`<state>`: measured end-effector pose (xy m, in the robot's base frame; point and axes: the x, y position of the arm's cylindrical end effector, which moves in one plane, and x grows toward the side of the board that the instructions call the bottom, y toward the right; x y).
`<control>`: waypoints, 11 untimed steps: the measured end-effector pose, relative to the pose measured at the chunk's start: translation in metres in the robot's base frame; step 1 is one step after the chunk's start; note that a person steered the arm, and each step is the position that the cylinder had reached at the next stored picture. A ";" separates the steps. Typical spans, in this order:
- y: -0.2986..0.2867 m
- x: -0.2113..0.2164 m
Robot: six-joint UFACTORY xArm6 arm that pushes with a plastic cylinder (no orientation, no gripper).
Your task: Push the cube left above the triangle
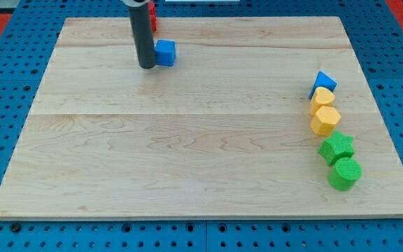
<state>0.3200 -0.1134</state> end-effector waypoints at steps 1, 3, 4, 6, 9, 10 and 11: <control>-0.010 -0.024; 0.050 -0.024; 0.086 -0.027; 0.127 -0.060; 0.217 -0.029; 0.232 -0.015; 0.236 -0.002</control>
